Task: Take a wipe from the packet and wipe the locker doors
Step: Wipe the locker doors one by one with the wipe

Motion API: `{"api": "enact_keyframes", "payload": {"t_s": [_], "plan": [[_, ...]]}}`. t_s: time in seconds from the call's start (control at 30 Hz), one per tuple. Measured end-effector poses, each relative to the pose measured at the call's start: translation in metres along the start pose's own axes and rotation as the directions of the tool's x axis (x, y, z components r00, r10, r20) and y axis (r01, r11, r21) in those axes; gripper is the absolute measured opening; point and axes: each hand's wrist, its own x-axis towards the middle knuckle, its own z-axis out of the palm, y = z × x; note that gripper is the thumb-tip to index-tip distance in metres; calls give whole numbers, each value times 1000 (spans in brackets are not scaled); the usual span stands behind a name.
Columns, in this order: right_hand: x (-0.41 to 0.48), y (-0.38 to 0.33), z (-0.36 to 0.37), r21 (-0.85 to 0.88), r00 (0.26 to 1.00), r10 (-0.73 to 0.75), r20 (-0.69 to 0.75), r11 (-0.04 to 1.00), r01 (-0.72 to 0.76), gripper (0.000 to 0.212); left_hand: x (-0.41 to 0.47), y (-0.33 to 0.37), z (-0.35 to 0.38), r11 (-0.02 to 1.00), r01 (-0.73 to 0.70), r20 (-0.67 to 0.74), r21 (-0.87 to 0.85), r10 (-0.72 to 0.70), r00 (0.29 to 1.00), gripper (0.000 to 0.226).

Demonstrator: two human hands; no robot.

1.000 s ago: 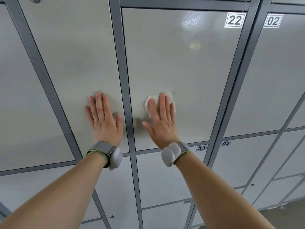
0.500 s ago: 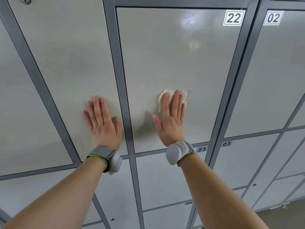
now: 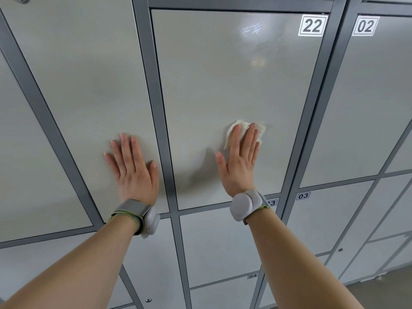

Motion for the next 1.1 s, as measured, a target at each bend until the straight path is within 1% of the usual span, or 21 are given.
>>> {"api": "enact_keyframes", "payload": {"t_s": [0.23,0.4,0.47,0.53,0.67,0.73,0.9,1.0,1.1], "plan": [[-33,20,13,-32,997,44,58,999,-43,77,0,-3,3,1000,-22,-10,19,22,1000,61],[10,12,-7,109,989,131,-65,986,-123,81,0,-3,3,1000,-19,-4,24,19,1000,62],[20,13,-12,106,987,131,-91,987,-121,81,0,-3,3,999,-21,-7,29,22,1000,62],[14,19,-9,67,989,121,-85,991,-116,81,0,-4,4,999,-24,-14,38,25,1000,62],[-20,34,5,4,989,151,-10,989,-151,83,0,-4,4,998,-27,-21,50,28,999,61],[-25,38,5,6,987,159,10,987,-159,84,-1,-4,5,998,-30,-27,51,31,999,61],[17,36,-17,118,969,232,-84,968,-222,86,-1,-4,6,998,-38,-27,58,40,999,60],[26,40,-22,92,969,218,-119,974,-208,80,-1,-4,6,998,-40,-25,57,42,999,60],[8,49,-15,76,972,221,-82,974,-215,84,0,-3,7,997,-37,-30,67,39,999,59]]}}
